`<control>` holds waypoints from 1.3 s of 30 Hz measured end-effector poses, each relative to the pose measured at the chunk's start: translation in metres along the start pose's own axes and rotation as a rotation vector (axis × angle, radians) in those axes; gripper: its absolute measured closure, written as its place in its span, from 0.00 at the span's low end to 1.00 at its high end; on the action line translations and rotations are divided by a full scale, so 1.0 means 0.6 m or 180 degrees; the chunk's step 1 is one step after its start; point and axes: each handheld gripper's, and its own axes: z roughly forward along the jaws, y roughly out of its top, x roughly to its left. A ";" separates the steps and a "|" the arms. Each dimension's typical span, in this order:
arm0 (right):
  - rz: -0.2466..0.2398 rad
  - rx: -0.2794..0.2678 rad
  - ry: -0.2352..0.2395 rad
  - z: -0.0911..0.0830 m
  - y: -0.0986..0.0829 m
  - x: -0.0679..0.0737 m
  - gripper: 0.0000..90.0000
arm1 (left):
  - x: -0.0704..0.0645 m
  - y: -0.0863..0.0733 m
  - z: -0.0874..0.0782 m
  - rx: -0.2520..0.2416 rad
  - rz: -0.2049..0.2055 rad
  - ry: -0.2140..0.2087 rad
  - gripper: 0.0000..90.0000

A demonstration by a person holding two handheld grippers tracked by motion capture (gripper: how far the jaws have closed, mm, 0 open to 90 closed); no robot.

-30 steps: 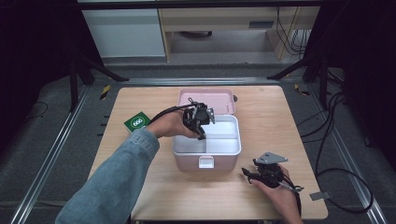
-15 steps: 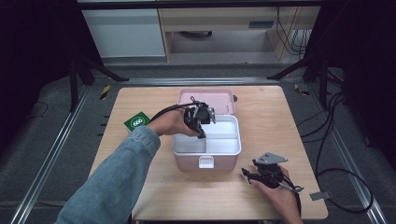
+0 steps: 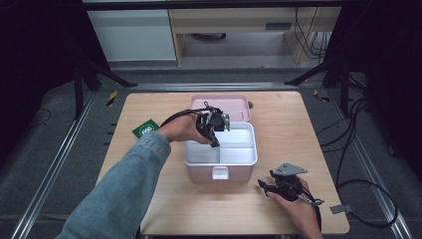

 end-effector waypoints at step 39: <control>0.0069 -0.0046 -0.0022 -0.004 0.000 0.004 0.44 | -0.063 -0.093 -0.185 -0.0574 -0.0338 0.0671 1.00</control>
